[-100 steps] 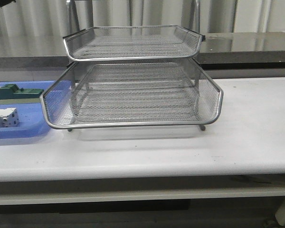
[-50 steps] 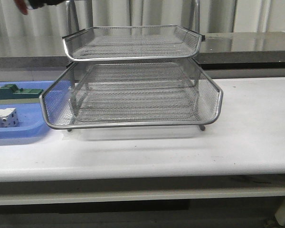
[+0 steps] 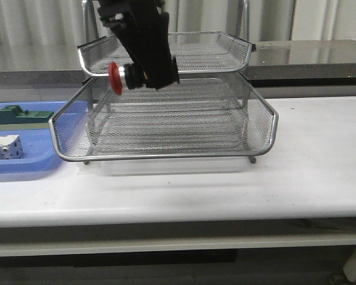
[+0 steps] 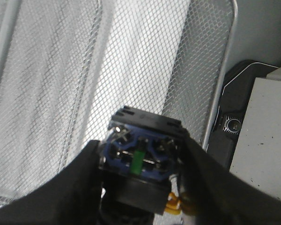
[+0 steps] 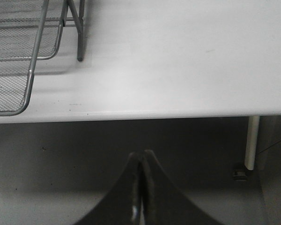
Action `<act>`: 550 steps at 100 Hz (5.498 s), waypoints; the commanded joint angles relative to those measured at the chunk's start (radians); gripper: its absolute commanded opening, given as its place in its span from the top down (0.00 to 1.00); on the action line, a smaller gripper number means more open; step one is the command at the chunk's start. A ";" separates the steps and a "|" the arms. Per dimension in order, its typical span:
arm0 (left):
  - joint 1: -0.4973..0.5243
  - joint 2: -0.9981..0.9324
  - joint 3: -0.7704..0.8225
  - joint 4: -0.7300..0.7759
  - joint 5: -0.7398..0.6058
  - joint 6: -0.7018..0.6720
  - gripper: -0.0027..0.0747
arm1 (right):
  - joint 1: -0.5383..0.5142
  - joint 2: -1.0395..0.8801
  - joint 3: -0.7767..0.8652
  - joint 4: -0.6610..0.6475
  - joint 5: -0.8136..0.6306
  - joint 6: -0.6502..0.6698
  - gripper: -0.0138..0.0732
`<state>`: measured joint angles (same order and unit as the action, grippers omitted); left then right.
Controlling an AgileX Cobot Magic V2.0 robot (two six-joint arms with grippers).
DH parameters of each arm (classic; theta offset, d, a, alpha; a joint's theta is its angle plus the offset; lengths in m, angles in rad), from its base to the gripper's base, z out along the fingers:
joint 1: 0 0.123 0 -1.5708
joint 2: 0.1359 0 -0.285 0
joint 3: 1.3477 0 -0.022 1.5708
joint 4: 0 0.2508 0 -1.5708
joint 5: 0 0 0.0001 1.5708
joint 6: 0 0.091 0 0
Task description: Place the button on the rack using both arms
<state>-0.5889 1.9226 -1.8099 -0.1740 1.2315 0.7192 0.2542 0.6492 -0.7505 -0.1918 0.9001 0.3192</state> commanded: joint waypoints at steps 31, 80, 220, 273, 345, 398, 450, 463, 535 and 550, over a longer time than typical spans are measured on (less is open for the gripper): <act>-0.015 0.034 -0.025 -0.031 -0.121 -0.009 0.96 | -0.004 -0.002 -0.029 -0.023 -0.055 0.000 0.92; -0.015 0.044 -0.025 -0.031 -0.121 -0.009 0.64 | -0.004 -0.002 -0.029 -0.023 -0.055 0.000 0.92; 0.157 -0.202 -0.184 0.024 0.043 -0.294 0.35 | -0.004 -0.002 -0.029 -0.023 -0.055 0.000 0.92; 0.514 -0.612 0.234 -0.011 -0.081 -0.322 0.35 | -0.004 -0.002 -0.029 -0.023 -0.055 0.000 0.92; 0.616 -1.315 1.158 -0.048 -0.807 -0.324 0.35 | -0.004 -0.002 -0.029 -0.023 -0.055 0.000 0.92; 0.616 -1.450 1.438 -0.056 -1.225 -0.324 0.35 | -0.004 -0.002 -0.029 -0.023 -0.055 0.000 0.92; 0.616 -1.450 1.459 -0.056 -1.305 -0.324 0.39 | -0.004 -0.002 -0.029 -0.023 -0.055 0.000 0.92; 0.616 -1.450 1.459 -0.056 -1.305 -0.324 0.53 | -0.004 -0.002 -0.029 -0.023 -0.055 0.000 0.92; 0.616 -1.450 1.459 -0.056 -1.303 -0.324 0.96 | -0.004 -0.002 -0.029 -0.023 -0.055 0.000 0.92; 0.616 -1.450 1.459 -0.056 -1.303 -0.324 0.96 | -0.004 -0.002 -0.029 -0.023 -0.058 0.000 0.92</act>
<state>0.0267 0.4699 -0.3236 -0.2192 0.0000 0.4041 0.2542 0.6492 -0.7505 -0.1918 0.9001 0.3192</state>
